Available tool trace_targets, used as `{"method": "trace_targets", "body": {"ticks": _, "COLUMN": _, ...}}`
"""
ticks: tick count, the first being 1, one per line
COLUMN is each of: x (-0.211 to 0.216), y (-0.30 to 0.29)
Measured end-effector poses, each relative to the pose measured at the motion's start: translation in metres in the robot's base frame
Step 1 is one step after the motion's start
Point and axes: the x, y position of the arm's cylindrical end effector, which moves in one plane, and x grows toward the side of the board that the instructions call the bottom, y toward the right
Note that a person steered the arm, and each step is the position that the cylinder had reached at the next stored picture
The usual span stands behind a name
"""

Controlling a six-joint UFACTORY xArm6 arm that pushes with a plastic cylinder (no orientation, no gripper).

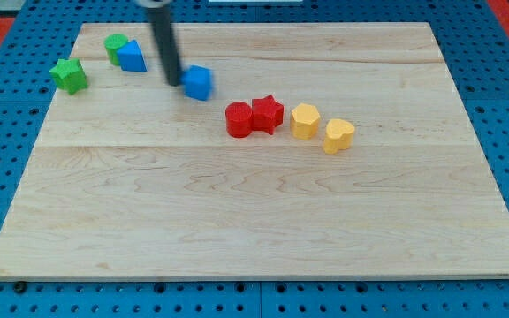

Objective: Move the green circle to the top left side

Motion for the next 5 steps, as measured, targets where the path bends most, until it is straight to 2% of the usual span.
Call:
{"method": "trace_targets", "body": {"ticks": 2, "x": -0.004, "y": -0.123}}
{"method": "trace_targets", "body": {"ticks": 4, "x": -0.013, "y": -0.133}}
{"method": "trace_targets", "body": {"ticks": 5, "x": -0.044, "y": -0.133}}
